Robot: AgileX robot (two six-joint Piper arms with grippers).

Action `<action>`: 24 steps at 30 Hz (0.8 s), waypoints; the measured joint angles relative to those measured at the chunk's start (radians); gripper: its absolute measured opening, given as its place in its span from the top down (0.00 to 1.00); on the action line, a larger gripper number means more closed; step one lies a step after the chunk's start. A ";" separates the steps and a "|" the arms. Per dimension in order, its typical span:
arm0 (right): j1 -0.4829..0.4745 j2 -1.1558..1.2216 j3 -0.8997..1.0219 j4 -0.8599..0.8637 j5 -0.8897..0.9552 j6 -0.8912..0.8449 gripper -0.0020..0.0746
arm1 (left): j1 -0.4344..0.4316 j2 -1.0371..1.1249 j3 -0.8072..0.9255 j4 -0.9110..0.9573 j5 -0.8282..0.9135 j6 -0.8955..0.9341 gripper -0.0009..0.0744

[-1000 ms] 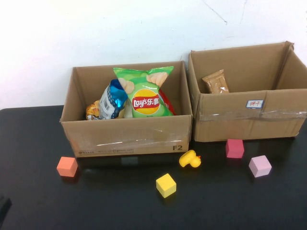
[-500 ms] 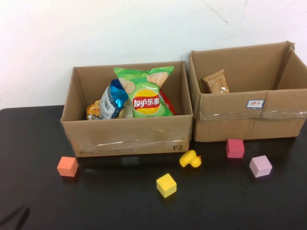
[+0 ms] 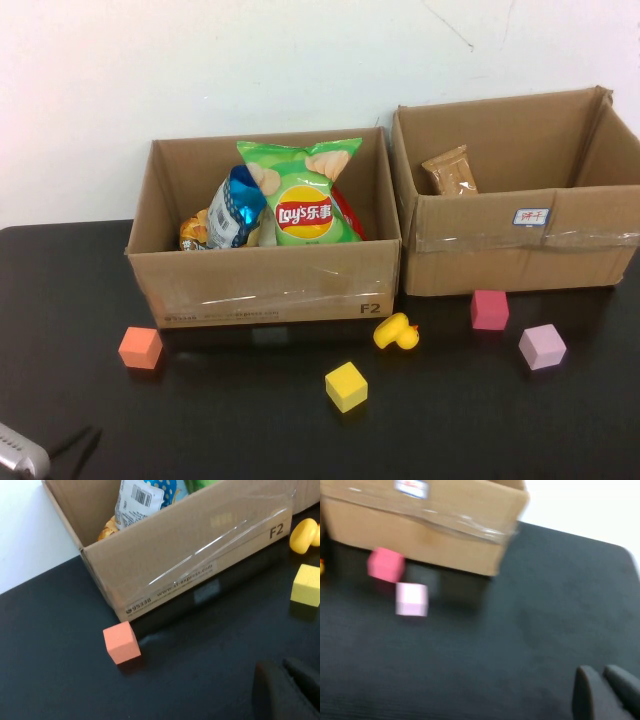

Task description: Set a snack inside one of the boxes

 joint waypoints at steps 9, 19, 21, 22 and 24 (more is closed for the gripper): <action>0.000 -0.067 0.125 0.256 -0.205 -0.115 0.97 | 0.000 0.000 0.000 0.028 -0.085 0.010 0.99; 0.000 -0.046 0.125 0.289 -0.115 -0.121 0.97 | 0.000 0.000 0.000 0.032 -0.121 0.019 0.99; 0.000 -0.046 0.125 0.293 -0.045 -0.121 0.97 | 0.000 0.000 0.000 0.032 -0.121 0.019 0.99; 0.000 -0.046 0.125 0.295 -0.009 -0.121 0.97 | 0.000 0.000 0.000 0.032 -0.123 0.019 0.99; 0.000 -0.046 0.125 0.299 0.000 -0.121 0.97 | 0.000 0.000 0.000 0.036 -0.123 0.019 0.99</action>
